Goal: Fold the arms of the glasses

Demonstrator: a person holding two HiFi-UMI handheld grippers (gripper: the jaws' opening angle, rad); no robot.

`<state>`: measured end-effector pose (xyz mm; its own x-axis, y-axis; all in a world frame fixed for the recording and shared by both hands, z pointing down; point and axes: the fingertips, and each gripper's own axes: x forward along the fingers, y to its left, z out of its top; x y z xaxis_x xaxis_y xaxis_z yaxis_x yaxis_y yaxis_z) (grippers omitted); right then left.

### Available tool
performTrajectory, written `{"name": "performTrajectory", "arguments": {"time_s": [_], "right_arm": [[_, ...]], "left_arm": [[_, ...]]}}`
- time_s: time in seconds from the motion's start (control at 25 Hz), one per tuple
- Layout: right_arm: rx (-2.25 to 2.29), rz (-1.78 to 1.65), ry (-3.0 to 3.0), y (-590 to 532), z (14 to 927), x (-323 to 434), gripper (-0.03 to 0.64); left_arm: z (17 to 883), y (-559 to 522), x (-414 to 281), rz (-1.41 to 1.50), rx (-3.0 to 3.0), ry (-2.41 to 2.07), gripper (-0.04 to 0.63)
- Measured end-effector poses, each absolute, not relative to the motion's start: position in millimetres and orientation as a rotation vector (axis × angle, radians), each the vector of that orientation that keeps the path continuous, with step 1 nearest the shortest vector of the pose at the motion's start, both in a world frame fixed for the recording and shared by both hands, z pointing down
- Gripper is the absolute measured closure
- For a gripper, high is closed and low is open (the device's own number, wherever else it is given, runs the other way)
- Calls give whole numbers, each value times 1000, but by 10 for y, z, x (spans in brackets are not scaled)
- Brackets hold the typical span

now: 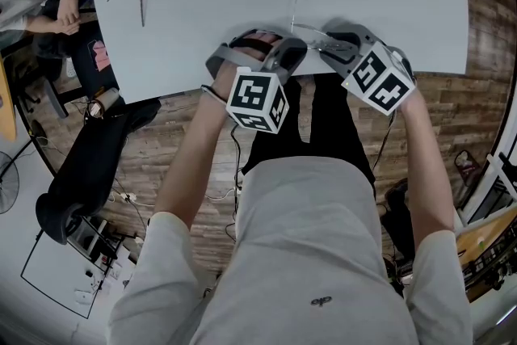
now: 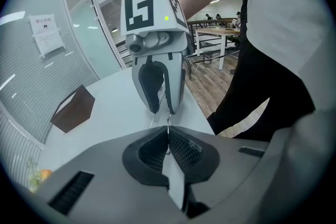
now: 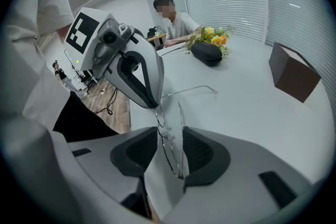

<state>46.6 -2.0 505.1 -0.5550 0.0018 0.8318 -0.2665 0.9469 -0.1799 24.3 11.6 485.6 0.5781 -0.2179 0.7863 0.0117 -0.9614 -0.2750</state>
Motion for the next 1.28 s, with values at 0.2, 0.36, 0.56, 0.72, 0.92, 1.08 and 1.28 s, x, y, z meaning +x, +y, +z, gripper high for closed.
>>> {"name": "performTrajectory", "arguments": {"time_s": [0.2, 0.36, 0.56, 0.72, 0.92, 1.08, 1.28], "right_arm": [[169, 323, -2139, 27, 5044, 448, 490], [163, 310, -2143, 56, 5033, 446, 505], [151, 307, -2140, 86, 5028, 446, 517], [148, 296, -2136, 94, 5030, 459, 520], [141, 297, -2145, 105, 4978, 462, 514], [126, 287, -2157, 90, 4874, 454, 509], [133, 252, -2182, -23, 4713, 461, 508]], "left_arm": [[4862, 127, 248, -1330, -2551, 189, 574], [4861, 148, 258, -1330, -2547, 190, 574], [4860, 157, 265, -1331, -2545, 188, 574], [4861, 158, 276, -1331, -2542, 186, 574], [4855, 175, 292, -1331, -2537, 180, 574], [4875, 187, 291, -1337, -2528, 176, 574], [4883, 206, 298, -1337, -2528, 173, 574]]}}
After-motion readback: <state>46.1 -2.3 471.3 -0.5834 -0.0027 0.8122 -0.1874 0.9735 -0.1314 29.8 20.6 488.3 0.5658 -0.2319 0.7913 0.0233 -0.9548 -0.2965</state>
